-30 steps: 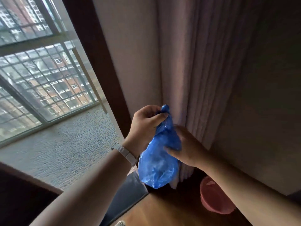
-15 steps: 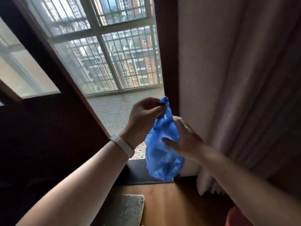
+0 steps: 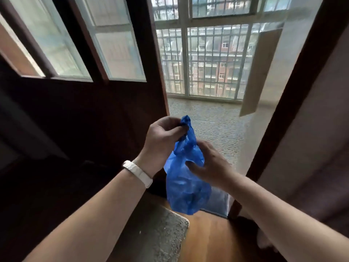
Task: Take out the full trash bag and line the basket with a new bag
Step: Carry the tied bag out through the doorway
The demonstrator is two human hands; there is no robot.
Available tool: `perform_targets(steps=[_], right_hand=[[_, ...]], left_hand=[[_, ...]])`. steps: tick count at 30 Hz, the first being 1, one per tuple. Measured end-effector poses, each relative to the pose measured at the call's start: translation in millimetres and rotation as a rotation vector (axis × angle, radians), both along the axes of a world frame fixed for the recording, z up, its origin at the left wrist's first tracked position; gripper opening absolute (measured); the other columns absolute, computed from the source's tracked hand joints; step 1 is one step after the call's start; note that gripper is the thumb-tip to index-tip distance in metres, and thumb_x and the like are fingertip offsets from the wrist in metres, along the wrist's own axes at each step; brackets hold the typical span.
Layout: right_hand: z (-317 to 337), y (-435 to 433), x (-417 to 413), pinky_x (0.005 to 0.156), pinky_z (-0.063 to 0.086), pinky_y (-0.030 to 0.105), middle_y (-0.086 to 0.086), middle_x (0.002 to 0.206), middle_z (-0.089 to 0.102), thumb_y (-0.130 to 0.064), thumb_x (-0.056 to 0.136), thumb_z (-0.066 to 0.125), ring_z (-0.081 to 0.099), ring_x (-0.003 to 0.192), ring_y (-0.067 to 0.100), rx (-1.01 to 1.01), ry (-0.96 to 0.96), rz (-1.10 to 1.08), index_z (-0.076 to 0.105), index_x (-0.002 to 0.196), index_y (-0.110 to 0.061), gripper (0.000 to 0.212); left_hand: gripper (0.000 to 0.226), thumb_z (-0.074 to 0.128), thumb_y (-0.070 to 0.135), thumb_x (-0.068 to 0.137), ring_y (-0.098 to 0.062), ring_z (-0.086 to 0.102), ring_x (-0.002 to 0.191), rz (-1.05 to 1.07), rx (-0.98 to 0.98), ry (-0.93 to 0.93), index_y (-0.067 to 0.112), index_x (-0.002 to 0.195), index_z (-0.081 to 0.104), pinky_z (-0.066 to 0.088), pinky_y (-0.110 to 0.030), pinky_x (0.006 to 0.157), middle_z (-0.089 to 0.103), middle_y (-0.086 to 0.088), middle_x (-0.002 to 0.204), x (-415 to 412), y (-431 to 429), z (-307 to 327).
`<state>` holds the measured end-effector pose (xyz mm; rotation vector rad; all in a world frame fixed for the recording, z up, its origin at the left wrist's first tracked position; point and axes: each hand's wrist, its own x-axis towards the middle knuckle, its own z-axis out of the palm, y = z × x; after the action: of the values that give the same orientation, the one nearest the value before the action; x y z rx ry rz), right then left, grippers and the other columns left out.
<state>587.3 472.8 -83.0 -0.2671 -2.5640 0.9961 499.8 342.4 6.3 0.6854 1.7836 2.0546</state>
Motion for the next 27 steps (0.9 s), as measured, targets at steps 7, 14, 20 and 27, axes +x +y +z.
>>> perform_targets(steps=[7, 14, 20, 27], right_hand=[[2.6, -124.0, -101.6, 0.085, 0.033, 0.016, -0.005, 0.136, 0.048, -0.029, 0.082, 0.071, 0.047, 0.108, 0.004, -0.01, -0.055, 0.117, 0.043, 0.139, -0.028, 0.064], [1.6, -247.1, -194.4, 0.087, 0.038, 0.015, -0.01, 0.134, 0.047, -0.035, 0.082, 0.071, 0.049, 0.109, 0.002, -0.002, -0.085, 0.263, 0.045, 0.138, -0.024, 0.063], [-0.2, -331.6, -251.5, 0.088, 0.045, 0.024, -0.016, 0.134, 0.043, -0.041, 0.082, 0.07, 0.049, 0.114, 0.004, 0.002, -0.138, 0.436, 0.04, 0.141, -0.031, 0.066], [-5.8, -402.7, -320.1, 0.09, 0.038, 0.019, -0.012, 0.133, 0.044, -0.035, 0.08, 0.071, 0.049, 0.116, 0.007, 0.028, -0.148, 0.644, 0.042, 0.14, -0.022, 0.067]], left_hand=[[0.007, 0.068, -0.004, 0.084, -0.018, 0.064, 0.065, 0.143, 0.037, -0.007, 0.001, 0.088, 0.066, 0.054, -0.03, 0.064, 0.067, -0.009, 0.073, -85.1, -139.1, -7.0], [0.013, 0.067, -0.003, 0.084, -0.016, 0.061, 0.061, 0.274, 0.09, -0.046, 0.009, 0.079, 0.067, 0.052, -0.028, 0.062, 0.065, -0.006, 0.067, -152.2, -269.9, -11.8], [0.01, 0.071, 0.005, 0.082, -0.017, 0.064, 0.069, 0.415, 0.117, -0.074, 0.014, 0.08, 0.069, 0.053, -0.03, 0.065, 0.067, -0.004, 0.072, -188.6, -360.1, -14.7], [0.011, 0.07, 0.004, 0.08, -0.014, 0.06, 0.065, 0.637, 0.112, -0.096, 0.015, 0.079, 0.068, 0.049, -0.028, 0.065, 0.065, -0.002, 0.071, -229.8, -431.8, -28.6]])
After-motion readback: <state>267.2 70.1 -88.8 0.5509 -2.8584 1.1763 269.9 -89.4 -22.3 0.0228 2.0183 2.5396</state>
